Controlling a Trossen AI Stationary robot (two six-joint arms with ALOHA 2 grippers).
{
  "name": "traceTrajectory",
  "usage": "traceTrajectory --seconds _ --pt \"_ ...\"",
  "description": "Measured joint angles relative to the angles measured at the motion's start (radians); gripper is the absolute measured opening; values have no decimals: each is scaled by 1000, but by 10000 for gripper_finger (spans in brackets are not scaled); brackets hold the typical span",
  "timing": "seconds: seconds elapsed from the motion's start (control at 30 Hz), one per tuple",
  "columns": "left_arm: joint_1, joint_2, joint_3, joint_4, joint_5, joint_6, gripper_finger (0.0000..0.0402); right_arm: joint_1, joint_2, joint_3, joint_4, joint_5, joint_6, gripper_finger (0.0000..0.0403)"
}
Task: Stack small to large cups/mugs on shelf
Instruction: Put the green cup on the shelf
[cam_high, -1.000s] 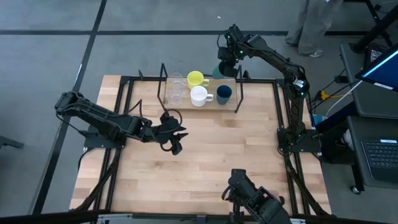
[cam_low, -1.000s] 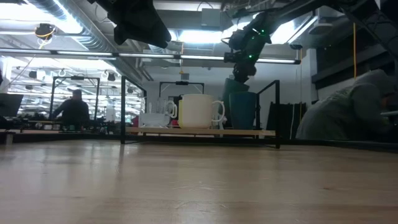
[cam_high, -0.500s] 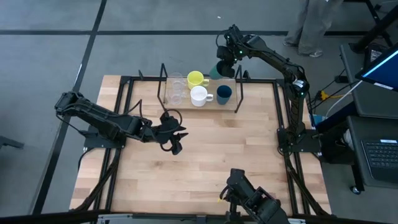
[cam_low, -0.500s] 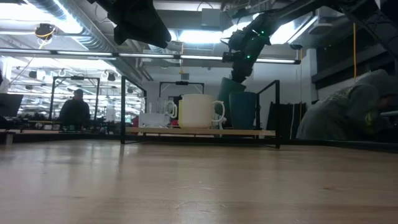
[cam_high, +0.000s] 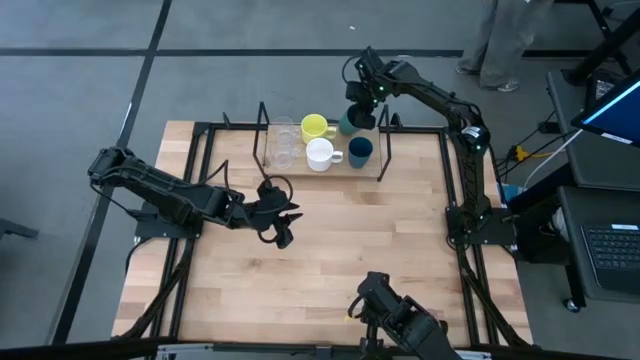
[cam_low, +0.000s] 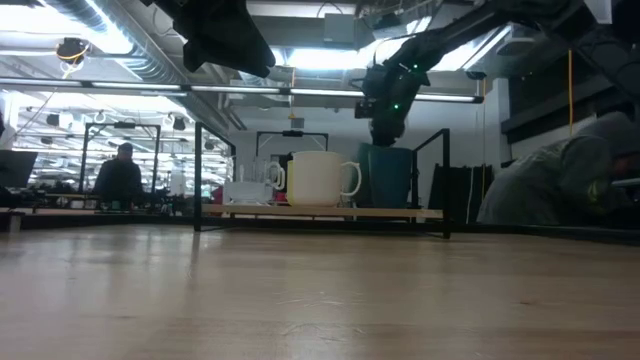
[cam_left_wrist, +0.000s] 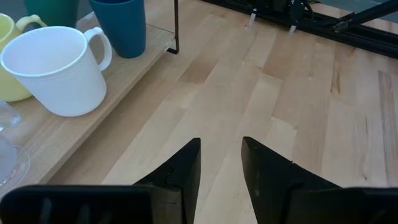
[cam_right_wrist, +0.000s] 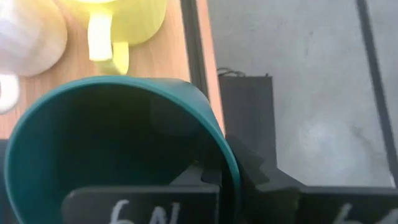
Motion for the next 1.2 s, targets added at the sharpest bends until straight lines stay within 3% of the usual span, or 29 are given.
traceTrajectory --seconds 0.93,1.2 --pt "0 0 0 0 1 0 110 3 4 0 -71 -4 -4 7" --pt "0 0 0 0 1 0 110 3 4 0 -78 -22 -4 27"
